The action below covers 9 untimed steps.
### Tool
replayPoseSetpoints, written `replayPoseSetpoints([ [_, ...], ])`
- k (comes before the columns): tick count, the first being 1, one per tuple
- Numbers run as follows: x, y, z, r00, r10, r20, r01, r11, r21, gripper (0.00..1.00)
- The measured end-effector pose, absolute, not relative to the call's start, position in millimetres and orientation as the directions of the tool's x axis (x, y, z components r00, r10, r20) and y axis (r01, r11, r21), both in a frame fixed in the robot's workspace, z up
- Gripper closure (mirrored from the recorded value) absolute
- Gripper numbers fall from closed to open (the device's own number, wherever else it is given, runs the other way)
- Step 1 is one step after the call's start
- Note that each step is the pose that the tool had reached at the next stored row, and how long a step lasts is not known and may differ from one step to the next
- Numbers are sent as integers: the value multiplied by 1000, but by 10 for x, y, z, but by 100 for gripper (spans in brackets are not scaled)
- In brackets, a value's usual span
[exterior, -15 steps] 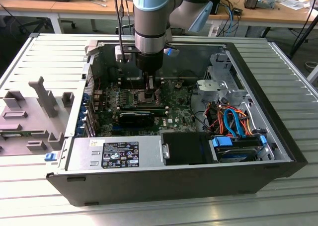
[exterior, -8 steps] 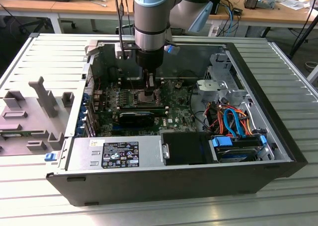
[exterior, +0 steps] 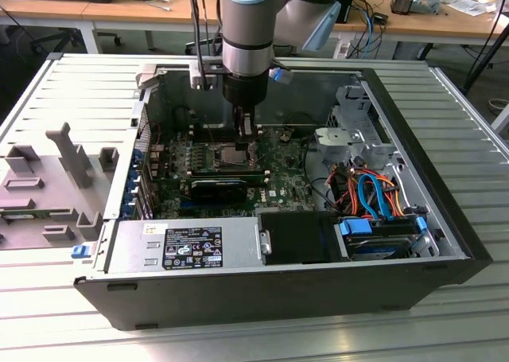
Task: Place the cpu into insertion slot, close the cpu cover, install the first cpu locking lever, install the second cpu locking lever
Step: 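Place the cpu into insertion slot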
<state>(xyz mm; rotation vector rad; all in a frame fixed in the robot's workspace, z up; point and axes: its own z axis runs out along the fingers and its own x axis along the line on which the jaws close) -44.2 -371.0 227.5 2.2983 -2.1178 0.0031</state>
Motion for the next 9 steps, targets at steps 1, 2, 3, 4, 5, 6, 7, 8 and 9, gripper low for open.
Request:
replayPoseSetpoints([
  [1,-442,-3710,2304,82,-997,12,-997,-82,11,89],
  [2,-442,-3710,2328,82,-997,12,-997,-82,11,89],
  [3,-442,-3711,2358,82,-997,13,-997,-82,11,89],
  [4,-442,-3710,2381,82,-997,13,-997,-82,11,89],
  [5,-442,-3710,2404,82,-997,13,-997,-82,11,89],
  [6,-442,-3710,2421,82,-997,13,-997,-82,11,89],
  [7,-442,-3710,2434,82,-997,13,-997,-82,11,89],
  [8,-442,-3710,2435,82,-997,12,-997,-82,11,89],
  [9,-442,-3710,2435,82,-997,12,-997,-82,11,89],
])
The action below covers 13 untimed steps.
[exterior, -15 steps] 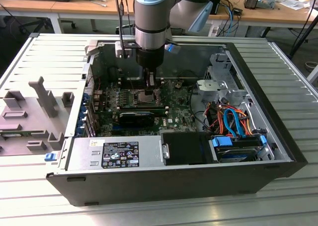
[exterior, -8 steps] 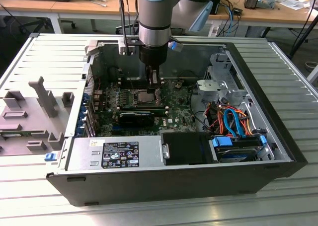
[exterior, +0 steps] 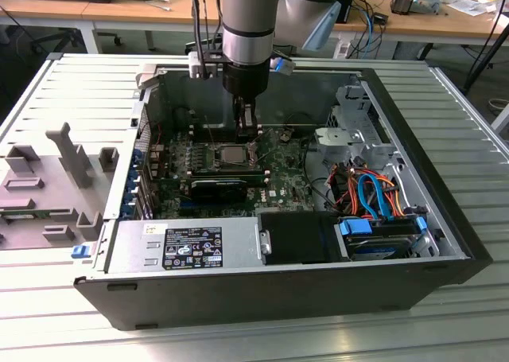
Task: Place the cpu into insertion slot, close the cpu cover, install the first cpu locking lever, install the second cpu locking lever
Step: 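Place the cpu into insertion slot, then close the cpu cover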
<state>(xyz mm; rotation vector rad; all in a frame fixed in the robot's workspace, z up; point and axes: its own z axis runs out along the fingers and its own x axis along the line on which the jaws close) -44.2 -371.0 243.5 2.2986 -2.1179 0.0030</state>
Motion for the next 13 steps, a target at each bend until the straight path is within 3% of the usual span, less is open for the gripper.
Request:
replayPoseSetpoints([
  [13,-442,-3739,2437,82,-997,13,-997,-81,11,89],
])
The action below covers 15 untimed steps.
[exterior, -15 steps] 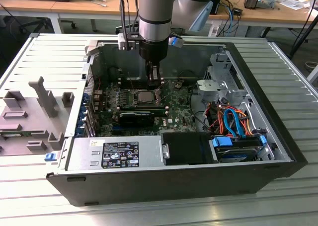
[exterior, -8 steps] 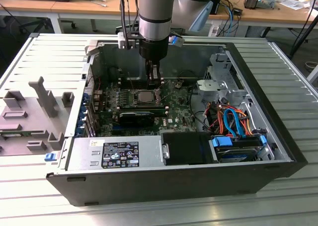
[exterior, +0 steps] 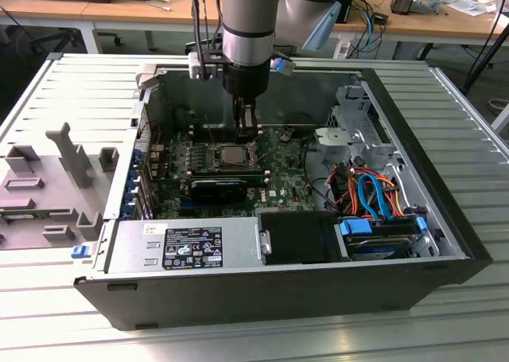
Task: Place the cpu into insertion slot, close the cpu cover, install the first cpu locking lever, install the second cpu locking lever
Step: 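Close the cpu cover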
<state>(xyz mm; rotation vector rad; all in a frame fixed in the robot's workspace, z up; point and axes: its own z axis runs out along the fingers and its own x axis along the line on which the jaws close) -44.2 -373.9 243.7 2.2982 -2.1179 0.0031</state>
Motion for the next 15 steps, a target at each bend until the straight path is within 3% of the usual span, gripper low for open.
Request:
replayPoseSetpoints([
  [15,-441,-3827,2438,16,-1000,12,-1000,-15,11,89],
])
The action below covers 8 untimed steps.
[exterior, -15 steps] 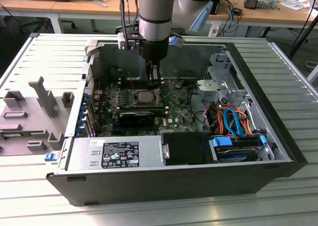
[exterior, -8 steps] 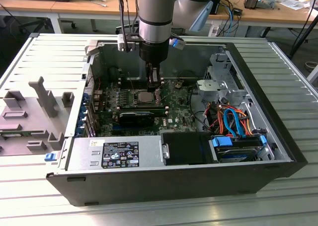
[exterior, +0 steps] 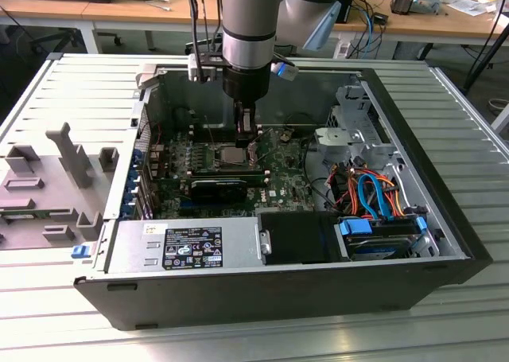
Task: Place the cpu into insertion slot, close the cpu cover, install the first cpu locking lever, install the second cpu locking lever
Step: 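Close the cpu cover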
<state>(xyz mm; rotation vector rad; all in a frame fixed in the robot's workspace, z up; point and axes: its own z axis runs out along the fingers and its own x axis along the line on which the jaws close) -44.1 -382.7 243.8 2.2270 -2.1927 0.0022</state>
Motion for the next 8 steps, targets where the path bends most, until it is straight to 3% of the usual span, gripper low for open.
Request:
replayPoseSetpoints([
  [8,-441,-3827,2469,16,-1000,12,-1000,-15,11,89],
])
